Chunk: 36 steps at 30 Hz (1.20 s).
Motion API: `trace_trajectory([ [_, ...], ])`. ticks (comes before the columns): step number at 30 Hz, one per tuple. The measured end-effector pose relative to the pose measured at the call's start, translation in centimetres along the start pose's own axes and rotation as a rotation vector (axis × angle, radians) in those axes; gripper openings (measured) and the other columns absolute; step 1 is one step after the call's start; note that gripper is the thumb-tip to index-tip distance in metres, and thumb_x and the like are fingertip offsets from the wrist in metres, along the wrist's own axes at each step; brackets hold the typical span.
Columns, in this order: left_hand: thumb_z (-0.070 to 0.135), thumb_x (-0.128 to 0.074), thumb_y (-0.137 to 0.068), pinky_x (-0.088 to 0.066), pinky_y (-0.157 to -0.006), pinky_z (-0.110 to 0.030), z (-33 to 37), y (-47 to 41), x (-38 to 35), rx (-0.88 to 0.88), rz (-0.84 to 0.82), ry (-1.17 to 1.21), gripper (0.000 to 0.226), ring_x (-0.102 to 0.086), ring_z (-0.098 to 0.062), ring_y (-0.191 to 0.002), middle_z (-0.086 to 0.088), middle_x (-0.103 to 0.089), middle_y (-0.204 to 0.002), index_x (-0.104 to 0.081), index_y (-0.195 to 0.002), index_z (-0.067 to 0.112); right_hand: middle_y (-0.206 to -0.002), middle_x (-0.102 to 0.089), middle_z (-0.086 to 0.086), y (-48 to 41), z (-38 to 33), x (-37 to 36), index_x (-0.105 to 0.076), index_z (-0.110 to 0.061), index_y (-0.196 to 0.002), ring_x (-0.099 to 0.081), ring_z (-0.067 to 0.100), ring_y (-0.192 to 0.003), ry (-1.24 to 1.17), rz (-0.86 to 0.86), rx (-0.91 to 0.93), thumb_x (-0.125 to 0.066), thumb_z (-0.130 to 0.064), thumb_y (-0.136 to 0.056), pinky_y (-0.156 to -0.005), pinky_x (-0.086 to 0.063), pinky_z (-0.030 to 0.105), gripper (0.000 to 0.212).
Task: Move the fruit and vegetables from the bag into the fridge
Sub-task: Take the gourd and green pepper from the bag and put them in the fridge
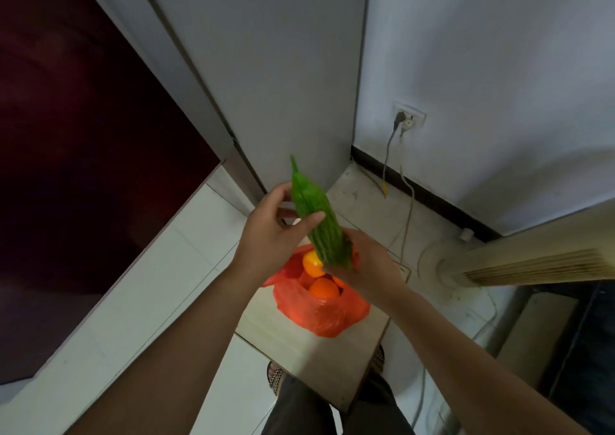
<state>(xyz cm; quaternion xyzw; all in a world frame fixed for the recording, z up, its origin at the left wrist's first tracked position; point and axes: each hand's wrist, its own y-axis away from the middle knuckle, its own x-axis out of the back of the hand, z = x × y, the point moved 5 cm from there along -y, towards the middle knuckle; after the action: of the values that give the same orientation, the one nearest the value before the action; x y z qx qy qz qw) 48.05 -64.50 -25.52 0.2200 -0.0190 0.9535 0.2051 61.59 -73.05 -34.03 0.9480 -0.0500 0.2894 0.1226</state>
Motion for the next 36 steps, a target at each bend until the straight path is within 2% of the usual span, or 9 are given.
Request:
trace_trajectory([
  [4,0.027,-0.071,-0.08,-0.05,-0.082,-0.024,-0.2,-0.2,0.5,0.036,0.044,0.138,0.028,-0.061,-0.007,-0.091,0.016,-0.064,-0.095,-0.057,-0.101,0.038,-0.107,-0.062,-0.005,0.5,-0.6,0.0,-0.049,-0.026,-0.126,-0.058,0.015,-0.096,-0.025,0.039,-0.055,-0.077,-0.036,-0.069,-0.076,-0.045,0.029,0.064],
  [8,0.046,-0.073,-0.065,-0.052,-0.082,-0.026,-4.2,1.2,-1.7,0.224,-0.069,0.168,0.056,-0.063,-0.009,-0.097,0.009,-0.064,-0.107,-0.056,-0.116,0.029,-0.103,-0.057,-0.011,1.0,-0.8,-0.9,-0.047,-0.027,-0.123,-0.055,0.009,-0.092,-0.077,0.061,-0.118,-0.076,-0.042,-0.069,-0.074,-0.045,0.027,0.063],
  [12,0.027,-0.073,-0.078,-0.054,-0.087,-0.035,-7.9,4.0,-3.9,0.379,-0.136,0.224,0.04,-0.061,-0.015,-0.107,0.002,-0.063,-0.114,-0.054,-0.113,0.029,-0.098,-0.063,-0.009,1.4,-0.6,-2.9,-0.049,-0.028,-0.11,-0.061,0.01,-0.088,-0.177,-0.003,-0.126,-0.076,-0.039,-0.07,-0.075,-0.052,0.032,0.049],
  [16,0.026,-0.068,-0.082,-0.05,-0.09,-0.033,-10.7,5.3,-2.8,0.433,-0.062,0.185,0.029,-0.062,-0.012,-0.1,0.001,-0.065,-0.11,-0.054,-0.108,0.027,-0.105,-0.057,-0.013,1.6,1.2,-3.8,-0.052,-0.026,-0.122,-0.057,0.01,-0.1,-0.088,-0.091,-0.122,-0.078,-0.035,-0.069,-0.085,-0.048,0.03,0.06],
  [19,0.037,-0.066,-0.083,-0.049,-0.091,-0.036,-13.4,5.7,-1.6,0.485,-0.011,0.141,0.034,-0.062,-0.013,-0.1,0.002,-0.062,-0.113,-0.052,-0.112,0.028,-0.111,-0.056,-0.011,0.7,3.3,-3.1,-0.052,-0.024,-0.125,-0.054,0.007,-0.103,-0.003,-0.095,-0.162,-0.074,-0.034,-0.074,-0.081,-0.041,0.022,0.055],
  [22,0.037,-0.065,-0.084,-0.05,-0.079,-0.03,-15.1,5.6,-1.1,0.515,0.036,0.098,0.039,-0.062,-0.016,-0.097,0.002,-0.06,-0.115,-0.049,-0.117,0.026,-0.118,-0.056,-0.008,-1.2,4.4,-2.9,-0.05,-0.024,-0.126,-0.052,0.008,-0.105,0.147,-0.107,-0.09,-0.068,-0.036,-0.08,-0.081,-0.037,0.019,0.05],
  [28,0.041,-0.061,-0.085,-0.044,-0.07,-0.023,-17.7,4.4,-3.1,0.509,-0.052,-0.103,0.051,-0.056,-0.014,-0.102,0.007,-0.056,-0.116,-0.045,-0.129,0.02,-0.149,-0.031,-0.003,-4.9,7.9,-5.2,-0.035,-0.027,-0.14,-0.025,0.018,-0.137,0.422,-0.238,0.019,-0.05,-0.05,-0.088,-0.11,-0.03,0.038,0.059],
  [32,0.046,-0.061,-0.083,-0.05,-0.081,-0.036,-20.1,3.3,-3.7,0.554,-0.06,-0.189,0.05,-0.058,-0.016,-0.099,0.005,-0.059,-0.113,-0.048,-0.125,0.022,-0.156,-0.014,-0.007,-4.2,12.1,-5.9,-0.031,-0.029,-0.143,-0.014,0.015,-0.142,0.547,-0.379,-0.024,-0.038,-0.05,-0.093,-0.112,-0.025,0.037,0.054],
  [36,0.045,-0.063,-0.082,-0.053,-0.078,-0.04,-22.3,2.8,-3.8,0.621,-0.056,-0.25,0.05,-0.061,-0.021,-0.093,0.0,-0.06,-0.109,-0.048,-0.122,0.019,-0.157,-0.004,-0.007,-2.7,15.0,-4.7,-0.028,-0.026,-0.144,-0.016,0.019,-0.143,0.566,-0.379,-0.047,-0.039,-0.043,-0.095,-0.11,-0.031,0.036,0.053],
])
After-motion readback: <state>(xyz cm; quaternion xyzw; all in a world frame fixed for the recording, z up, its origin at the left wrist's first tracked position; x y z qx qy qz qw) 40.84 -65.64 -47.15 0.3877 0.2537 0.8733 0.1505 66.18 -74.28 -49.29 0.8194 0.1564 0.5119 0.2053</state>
